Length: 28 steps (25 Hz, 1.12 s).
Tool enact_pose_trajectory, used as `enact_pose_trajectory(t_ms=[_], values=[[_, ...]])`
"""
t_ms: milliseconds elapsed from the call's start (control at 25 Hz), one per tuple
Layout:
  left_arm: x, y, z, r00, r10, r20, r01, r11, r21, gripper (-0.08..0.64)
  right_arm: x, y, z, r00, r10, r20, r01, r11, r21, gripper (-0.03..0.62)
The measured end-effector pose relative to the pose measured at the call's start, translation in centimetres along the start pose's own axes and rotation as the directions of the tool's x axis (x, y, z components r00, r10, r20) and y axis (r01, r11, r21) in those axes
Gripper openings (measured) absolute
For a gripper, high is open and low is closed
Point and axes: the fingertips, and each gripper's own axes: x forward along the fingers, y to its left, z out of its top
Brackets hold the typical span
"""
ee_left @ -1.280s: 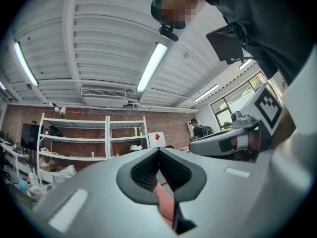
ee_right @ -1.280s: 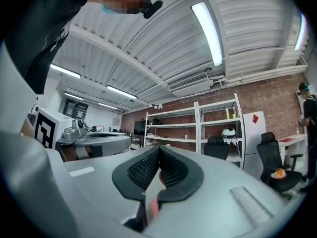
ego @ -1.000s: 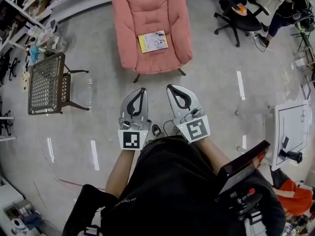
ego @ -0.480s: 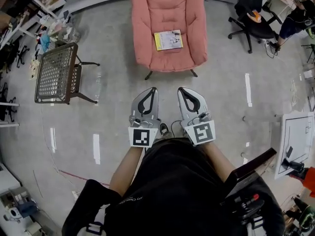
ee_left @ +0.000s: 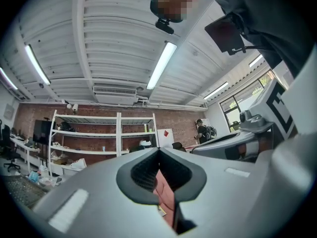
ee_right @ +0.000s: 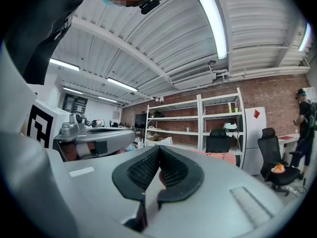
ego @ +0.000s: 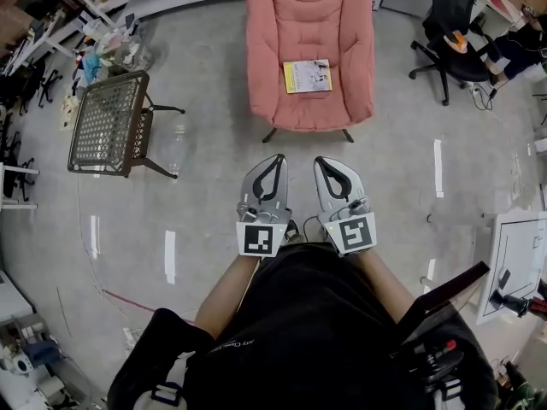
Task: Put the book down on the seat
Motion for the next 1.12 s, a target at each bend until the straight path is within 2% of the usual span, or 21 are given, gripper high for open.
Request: enact_pose_trajectory(t_ms=[200,360,720,1120], values=[[0.5,-0.2,-0.2,1.000,-0.016,0.003,0.016,1.000,-0.004,0.000,0.4,-0.2,-0.4,1.000,0.000,-0.009,0.000,1.000,0.007,0.011],[0.8,-0.5,-0.8,0.999,-0.039,-0.015,0.038,0.998,-0.050,0.000,0.8,-0.4,-0.7,1.000,0.004,-0.016,-0.004,1.000,0.005,0.011],[0.6,-0.7,-1.9,0.996,-0.077,-0.046,0.073,0.994,-0.084,0.000,1.5,-0.2,-1.3,0.999,-0.003,-0.037,0.004,1.000,0.020,0.011],[0.8,0.0,-2.7,0.995,-0.082,-0.056,0.077,0.993,-0.091,0.000,2.3,0.2,-1.9,0.998,0.008,-0.060,-0.006,1.000,0.026,0.009]])
